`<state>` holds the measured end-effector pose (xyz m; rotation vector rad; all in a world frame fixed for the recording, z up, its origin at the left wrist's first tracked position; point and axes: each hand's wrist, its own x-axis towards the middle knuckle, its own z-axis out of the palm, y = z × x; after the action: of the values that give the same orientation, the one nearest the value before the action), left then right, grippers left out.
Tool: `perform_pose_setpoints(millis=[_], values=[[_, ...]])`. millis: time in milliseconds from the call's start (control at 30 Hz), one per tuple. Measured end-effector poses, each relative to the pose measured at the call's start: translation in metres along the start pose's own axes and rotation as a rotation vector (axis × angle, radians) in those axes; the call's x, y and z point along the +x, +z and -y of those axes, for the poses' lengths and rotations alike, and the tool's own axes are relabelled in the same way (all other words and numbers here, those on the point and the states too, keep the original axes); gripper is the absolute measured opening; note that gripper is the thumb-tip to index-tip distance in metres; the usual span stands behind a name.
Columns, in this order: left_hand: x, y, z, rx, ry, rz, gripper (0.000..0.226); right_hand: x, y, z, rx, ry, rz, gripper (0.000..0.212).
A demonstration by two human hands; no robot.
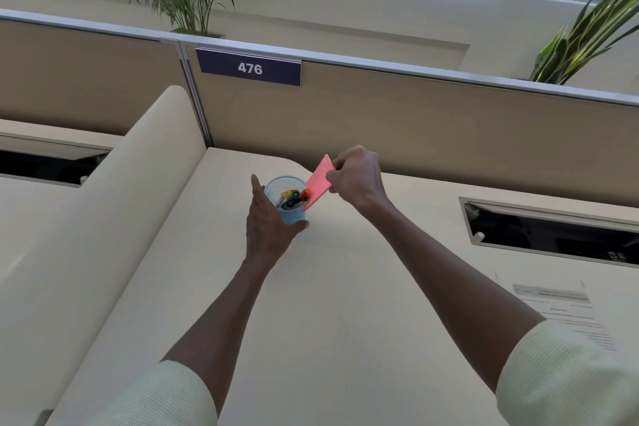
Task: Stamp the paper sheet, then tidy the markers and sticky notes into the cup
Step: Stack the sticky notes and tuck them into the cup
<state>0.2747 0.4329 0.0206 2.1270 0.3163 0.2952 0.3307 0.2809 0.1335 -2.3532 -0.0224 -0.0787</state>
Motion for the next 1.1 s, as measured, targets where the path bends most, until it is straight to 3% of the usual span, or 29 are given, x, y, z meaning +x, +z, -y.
perform_pose_setpoints(millis=[333, 500, 900, 1100], values=[[0.003, 0.010, -0.002, 0.005, -0.032, -0.134, 0.119, 0.004, 0.006, 0.025, -0.076, -0.016, 0.012, 0.009], [0.006, 0.010, -0.002, 0.033, -0.041, -0.155, 0.117, -0.003, 0.007, 0.033, -0.153, -0.075, -0.014, 0.035], [0.005, 0.009, -0.003, 0.046, -0.042, -0.156, 0.115, -0.003, 0.019, 0.037, -0.227, -0.108, 0.034, 0.038], [0.007, 0.008, -0.002, 0.040, -0.047, -0.147, 0.116, 0.006, 0.036, 0.028, -0.222, -0.018, 0.063, 0.014]])
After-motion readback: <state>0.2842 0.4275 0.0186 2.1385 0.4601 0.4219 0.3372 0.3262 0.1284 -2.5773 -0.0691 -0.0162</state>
